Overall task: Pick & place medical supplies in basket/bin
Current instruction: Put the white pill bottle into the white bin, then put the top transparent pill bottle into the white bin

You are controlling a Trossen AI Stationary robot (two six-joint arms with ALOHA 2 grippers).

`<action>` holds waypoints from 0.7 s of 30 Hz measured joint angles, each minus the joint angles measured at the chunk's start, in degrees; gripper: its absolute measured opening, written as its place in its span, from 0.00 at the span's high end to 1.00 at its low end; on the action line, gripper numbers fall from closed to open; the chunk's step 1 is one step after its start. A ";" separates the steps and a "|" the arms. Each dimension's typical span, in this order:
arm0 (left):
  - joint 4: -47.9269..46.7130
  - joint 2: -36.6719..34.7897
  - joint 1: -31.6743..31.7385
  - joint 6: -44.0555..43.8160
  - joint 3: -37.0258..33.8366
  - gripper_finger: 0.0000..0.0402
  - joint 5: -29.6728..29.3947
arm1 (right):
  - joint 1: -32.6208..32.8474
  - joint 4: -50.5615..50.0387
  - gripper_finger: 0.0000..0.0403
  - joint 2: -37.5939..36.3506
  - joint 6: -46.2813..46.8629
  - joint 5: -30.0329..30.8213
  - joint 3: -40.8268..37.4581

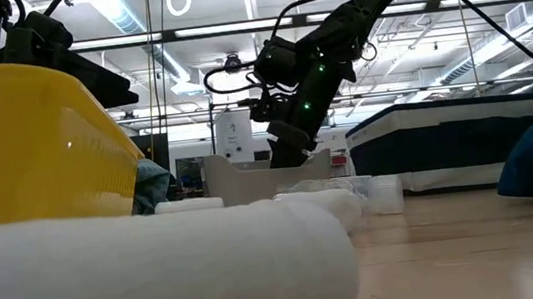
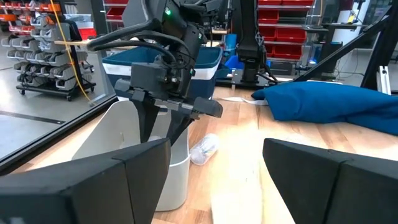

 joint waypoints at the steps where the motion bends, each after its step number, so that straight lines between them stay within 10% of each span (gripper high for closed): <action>1: -0.01 0.00 0.00 0.00 -0.01 0.35 0.00 | 0.21 0.50 0.49 -0.01 0.01 0.52 0.00; 21: -1.04 0.00 -0.02 -0.02 -0.02 0.35 0.02 | 11.54 -19.06 0.40 -0.45 -2.06 13.71 13.93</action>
